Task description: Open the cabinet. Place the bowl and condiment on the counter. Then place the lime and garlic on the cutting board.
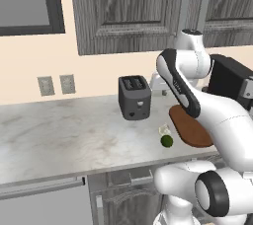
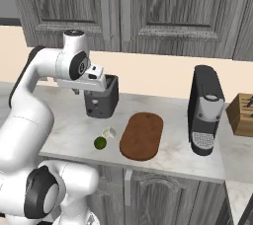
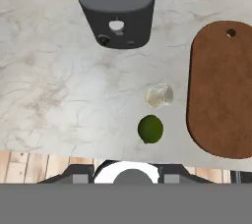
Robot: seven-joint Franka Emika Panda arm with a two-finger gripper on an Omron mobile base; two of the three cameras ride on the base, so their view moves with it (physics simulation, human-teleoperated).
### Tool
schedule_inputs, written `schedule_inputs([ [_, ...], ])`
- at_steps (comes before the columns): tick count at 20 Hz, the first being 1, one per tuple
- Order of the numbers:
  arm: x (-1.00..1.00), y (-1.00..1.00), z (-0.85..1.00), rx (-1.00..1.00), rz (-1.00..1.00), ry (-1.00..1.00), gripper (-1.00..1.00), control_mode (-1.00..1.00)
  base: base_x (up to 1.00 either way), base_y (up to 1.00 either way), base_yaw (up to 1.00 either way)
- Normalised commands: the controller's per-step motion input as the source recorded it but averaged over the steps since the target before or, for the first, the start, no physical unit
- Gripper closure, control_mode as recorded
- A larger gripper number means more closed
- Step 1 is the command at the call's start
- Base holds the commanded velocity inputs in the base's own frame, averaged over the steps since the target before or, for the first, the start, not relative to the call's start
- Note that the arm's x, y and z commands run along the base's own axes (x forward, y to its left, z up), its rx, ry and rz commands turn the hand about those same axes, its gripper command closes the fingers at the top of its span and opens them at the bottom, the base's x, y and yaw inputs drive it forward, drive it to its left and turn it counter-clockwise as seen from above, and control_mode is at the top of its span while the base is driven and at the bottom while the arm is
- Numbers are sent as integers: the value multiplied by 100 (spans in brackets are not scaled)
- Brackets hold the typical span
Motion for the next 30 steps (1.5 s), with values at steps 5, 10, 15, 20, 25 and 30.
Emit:
schedule_inputs([
  [5,-17,0,2,0,0,-2,-100,-100,0,0,0],
  [10,-3,0,57,-7,-4,-35,-100,-100,0,0,0],
  [15,0,-3,78,-5,-2,-48,-100,-100,0,0,0],
  [20,0,-43,85,5,-9,-36,-100,-100,0,0,0],
  [25,25,-57,79,8,-9,-26,-100,-100,0,0,0],
  [30,17,-88,76,11,-7,-27,-100,-100,0,0,0],
])
